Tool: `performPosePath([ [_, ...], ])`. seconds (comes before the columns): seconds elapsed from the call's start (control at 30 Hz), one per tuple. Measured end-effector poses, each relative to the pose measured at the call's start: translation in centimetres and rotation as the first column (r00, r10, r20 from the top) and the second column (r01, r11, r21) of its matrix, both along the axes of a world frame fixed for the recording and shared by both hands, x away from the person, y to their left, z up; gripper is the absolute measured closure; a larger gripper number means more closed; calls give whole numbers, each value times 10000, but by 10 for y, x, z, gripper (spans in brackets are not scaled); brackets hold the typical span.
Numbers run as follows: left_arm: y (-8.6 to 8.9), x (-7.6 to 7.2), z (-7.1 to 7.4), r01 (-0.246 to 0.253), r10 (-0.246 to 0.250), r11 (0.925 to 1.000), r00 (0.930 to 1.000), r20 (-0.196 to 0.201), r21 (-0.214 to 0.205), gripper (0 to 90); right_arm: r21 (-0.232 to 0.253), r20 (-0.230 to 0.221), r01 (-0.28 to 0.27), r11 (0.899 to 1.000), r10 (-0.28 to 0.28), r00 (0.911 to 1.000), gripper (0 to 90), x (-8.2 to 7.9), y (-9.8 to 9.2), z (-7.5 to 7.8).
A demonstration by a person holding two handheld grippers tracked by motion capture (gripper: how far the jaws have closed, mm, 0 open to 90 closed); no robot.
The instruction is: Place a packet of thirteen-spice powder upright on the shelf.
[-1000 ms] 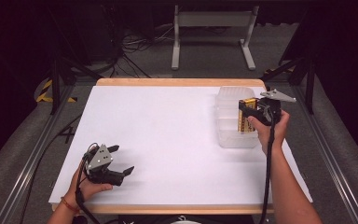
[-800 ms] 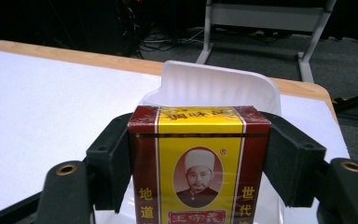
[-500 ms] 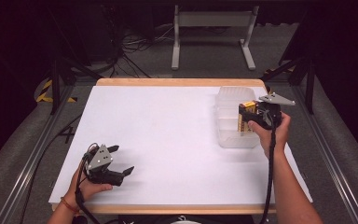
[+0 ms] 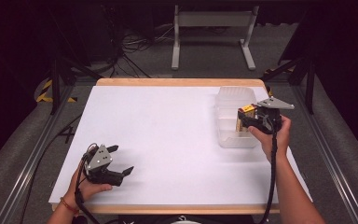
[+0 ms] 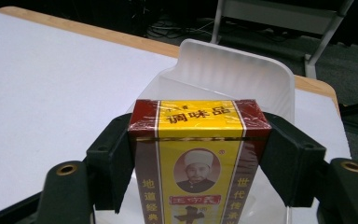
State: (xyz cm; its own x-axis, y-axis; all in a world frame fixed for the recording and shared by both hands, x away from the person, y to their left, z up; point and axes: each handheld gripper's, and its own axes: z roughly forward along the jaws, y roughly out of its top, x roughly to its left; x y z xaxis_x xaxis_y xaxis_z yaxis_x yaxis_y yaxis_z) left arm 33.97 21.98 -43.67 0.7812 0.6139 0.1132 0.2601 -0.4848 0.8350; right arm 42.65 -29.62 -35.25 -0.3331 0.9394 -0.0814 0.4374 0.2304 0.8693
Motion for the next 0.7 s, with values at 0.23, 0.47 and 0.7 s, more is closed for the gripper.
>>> performPosePath([
  [0.23,-1,0,0,-16,16,10000,10000,-22,0,75,78,-111,-85,9999,86,9999,323,-5,-3,-6],
  [0.47,-1,0,-1,-3,3,10000,10000,-9,57,75,-41,-217,-161,9999,161,9996,323,-9,-4,-12],
  [0.7,0,0,-1,-8,8,9999,10000,9,119,74,27,-60,-180,9998,180,9998,322,-12,-5,-14],
])
